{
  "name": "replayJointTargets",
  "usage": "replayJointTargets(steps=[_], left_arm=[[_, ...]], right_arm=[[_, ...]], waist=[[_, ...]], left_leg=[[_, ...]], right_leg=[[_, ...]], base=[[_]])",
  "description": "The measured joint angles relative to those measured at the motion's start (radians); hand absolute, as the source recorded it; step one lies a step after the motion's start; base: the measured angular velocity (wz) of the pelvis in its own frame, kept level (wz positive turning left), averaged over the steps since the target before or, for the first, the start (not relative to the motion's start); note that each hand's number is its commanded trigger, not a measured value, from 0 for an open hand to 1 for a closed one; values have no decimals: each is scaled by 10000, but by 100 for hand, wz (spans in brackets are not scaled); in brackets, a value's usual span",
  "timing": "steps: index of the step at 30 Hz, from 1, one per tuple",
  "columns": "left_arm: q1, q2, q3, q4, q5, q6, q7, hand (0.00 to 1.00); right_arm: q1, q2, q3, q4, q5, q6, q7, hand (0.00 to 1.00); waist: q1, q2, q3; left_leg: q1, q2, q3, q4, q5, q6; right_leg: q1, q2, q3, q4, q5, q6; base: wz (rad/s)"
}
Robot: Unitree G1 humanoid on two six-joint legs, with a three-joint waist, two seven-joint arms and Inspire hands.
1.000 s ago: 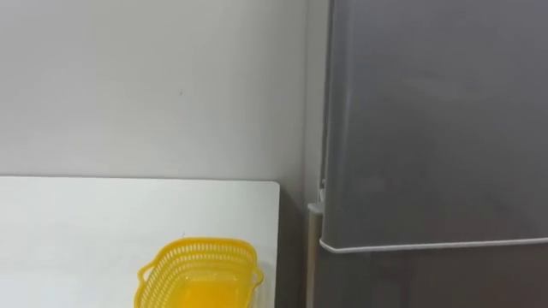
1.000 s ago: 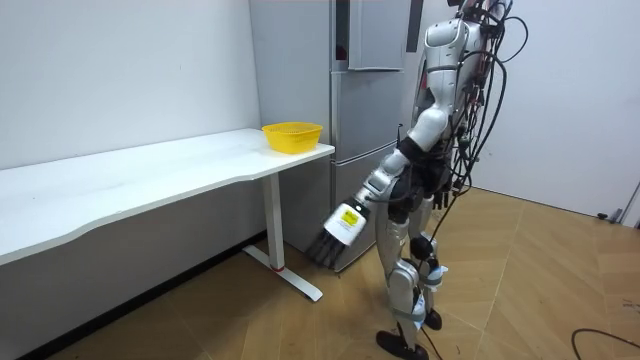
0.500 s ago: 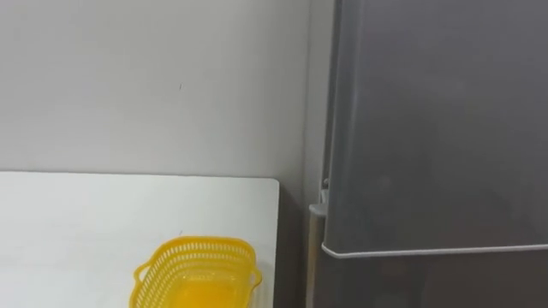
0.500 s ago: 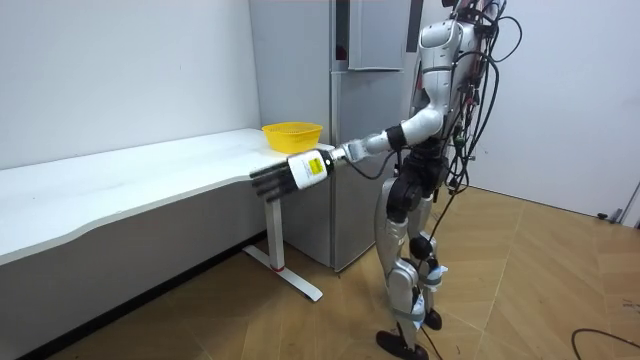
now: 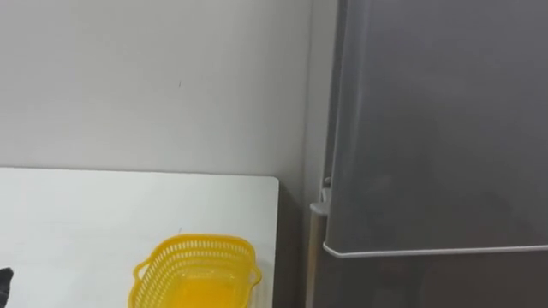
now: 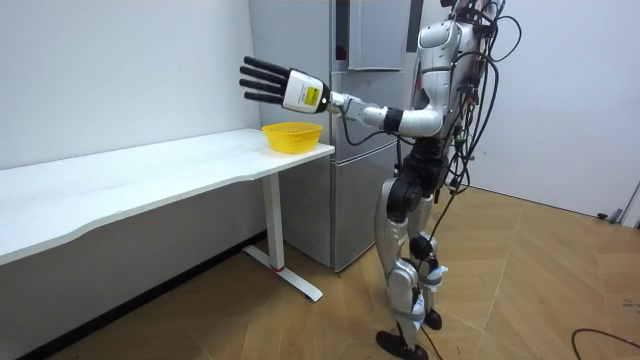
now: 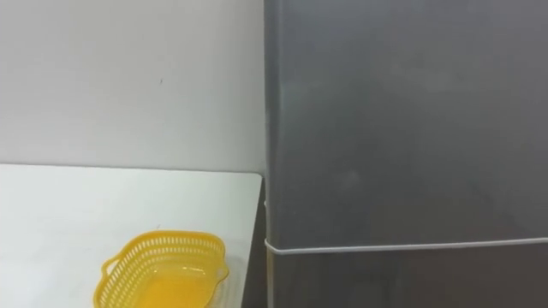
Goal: Retrieve from the upper fridge
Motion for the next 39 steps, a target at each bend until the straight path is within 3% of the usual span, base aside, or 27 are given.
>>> replayJointTargets(steps=[5,9,12,19,26,30,32,33,36,39], left_arm=[[-152,57,-627,-1041,-631,-3,-1233,0],[-538,221,-1267,-1255,-1371,56,-2607,0],[-991,336,-1488,-1255,-1965,330,-3587,0],[-1786,390,-1687,-1258,-2105,941,-5387,0],[-2027,436,-2253,-1259,-2492,1391,-6595,0],[-2301,551,-2700,-1260,-2952,1510,-7572,0],[-2303,635,-2598,-1260,-3102,1606,-7753,0],[-2303,786,-2581,-1260,-3167,1716,-7870,0],[-2303,821,-2551,-1263,-3481,2058,-8181,0],[-2303,886,-2554,-1263,-3770,2323,-8299,0]], right_arm=[[42,12,-19,152,-16,8,233,0],[-159,24,-34,151,-509,8,366,0],[-139,30,-217,18,-796,19,392,0],[-71,15,-433,-58,-857,231,456,0],[-94,30,-424,95,-860,368,495,0],[-148,27,-429,130,-853,445,277,0],[-70,29,-424,117,-843,447,238,0],[-19,28,-426,125,-848,548,239,0],[-20,18,-427,120,-847,885,310,0],[-23,2,-422,119,-843,897,381,0]], waist=[[-135,13,29],[-566,96,81],[-797,101,83],[-937,158,39],[-1368,165,14],[-1451,323,-2],[-1502,381,-4],[-1504,427,-11],[-1524,558,-6],[-1592,642,10]], left_leg=[[-6,5,0,-3,0,0],[-32,3,2,-5,0,0],[-57,4,35,-4,0,0],[-169,27,199,-9,0,0],[-120,49,352,-13,-1,0],[-100,54,533,-14,-1,0],[-45,58,569,-13,-1,0],[-37,55,597,-13,-1,0],[-25,61,814,-13,-1,0],[-38,42,859,-14,-1,1]], right_leg=[[2,6,29,-16,1,0],[0,4,-3,-15,4,0],[-39,1,12,7,5,-3],[-358,3,277,156,8,-10],[-303,24,440,149,20,-16],[-323,36,670,143,28,-21],[-298,42,759,145,29,-22],[-283,40,760,149,32,-17],[-350,21,797,153,47,6],[-366,4,792,156,65,38]], base=[[0],[1],[-2],[-18],[-3],[-16],[-12],[3],[1],[3]])
